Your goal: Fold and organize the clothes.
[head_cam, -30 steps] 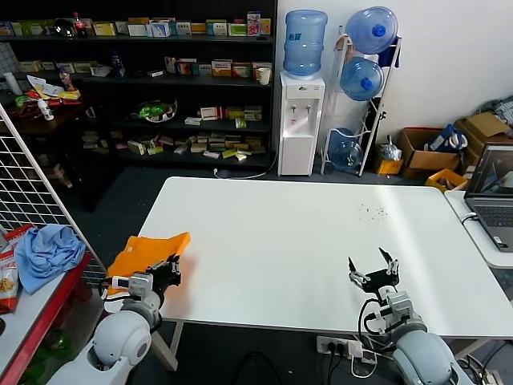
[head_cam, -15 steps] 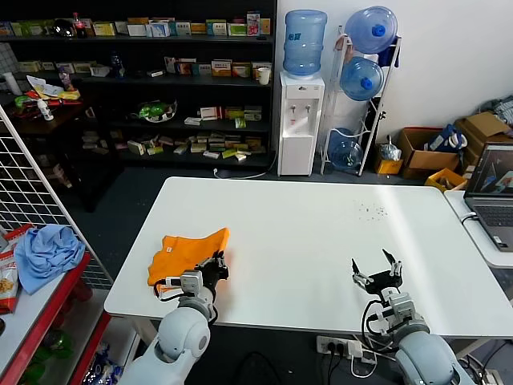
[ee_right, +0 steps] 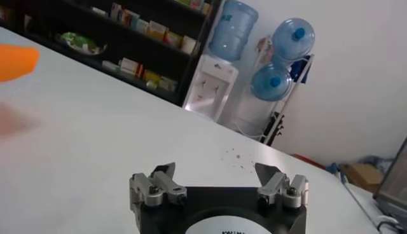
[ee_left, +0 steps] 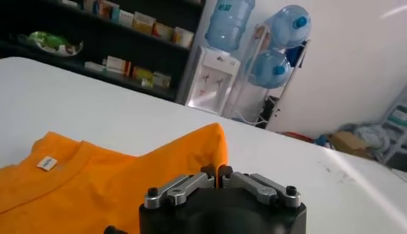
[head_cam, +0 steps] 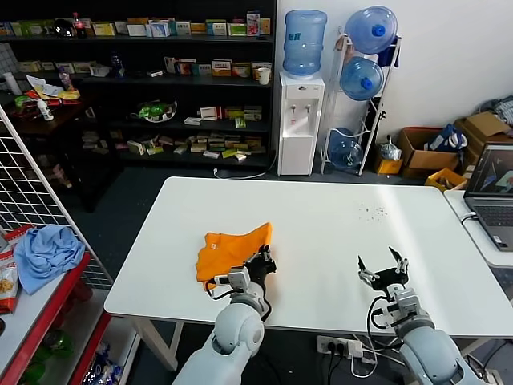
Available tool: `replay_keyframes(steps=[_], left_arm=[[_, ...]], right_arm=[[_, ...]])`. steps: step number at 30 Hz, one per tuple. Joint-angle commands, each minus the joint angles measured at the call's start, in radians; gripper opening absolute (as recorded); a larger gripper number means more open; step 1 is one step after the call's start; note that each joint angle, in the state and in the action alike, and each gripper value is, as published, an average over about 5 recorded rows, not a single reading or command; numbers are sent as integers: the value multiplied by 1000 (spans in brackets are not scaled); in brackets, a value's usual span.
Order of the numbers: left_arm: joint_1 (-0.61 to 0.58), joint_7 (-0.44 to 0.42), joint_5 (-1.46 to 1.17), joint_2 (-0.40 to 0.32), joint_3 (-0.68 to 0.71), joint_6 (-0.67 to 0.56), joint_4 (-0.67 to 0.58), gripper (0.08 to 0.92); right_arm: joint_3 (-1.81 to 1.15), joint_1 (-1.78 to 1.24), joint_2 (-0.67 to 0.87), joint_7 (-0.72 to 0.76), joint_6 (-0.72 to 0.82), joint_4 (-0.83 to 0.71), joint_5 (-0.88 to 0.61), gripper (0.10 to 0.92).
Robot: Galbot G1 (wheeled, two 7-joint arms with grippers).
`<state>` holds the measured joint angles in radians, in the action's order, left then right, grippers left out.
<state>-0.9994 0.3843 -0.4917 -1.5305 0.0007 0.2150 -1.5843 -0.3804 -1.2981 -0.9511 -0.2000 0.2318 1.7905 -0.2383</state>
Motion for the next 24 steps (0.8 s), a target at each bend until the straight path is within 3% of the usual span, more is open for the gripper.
replay_keyframes(steps=[1, 6, 10, 16, 24], left_arm=[[37, -25, -47, -128, 62, -130, 136, 113], [43, -86, -34, -128, 74, -220, 167, 125], [29, -169, -55, -88, 79, -325, 127, 213], [-30, -231, -61, 55, 43, -431, 5, 386], [-212, -247, 119, 332, -117, -522, -86, 620]], right_arm=[[-4, 5, -1, -4, 6, -6, -5, 823], [-9, 1, 3, -2, 6, -7, -13, 823], [-5, 3, 3, 0, 6, -8, -14, 823], [-1, 10, -12, 10, 3, -14, -1, 823], [-129, 21, -129, 159, 6, -16, 23, 823]])
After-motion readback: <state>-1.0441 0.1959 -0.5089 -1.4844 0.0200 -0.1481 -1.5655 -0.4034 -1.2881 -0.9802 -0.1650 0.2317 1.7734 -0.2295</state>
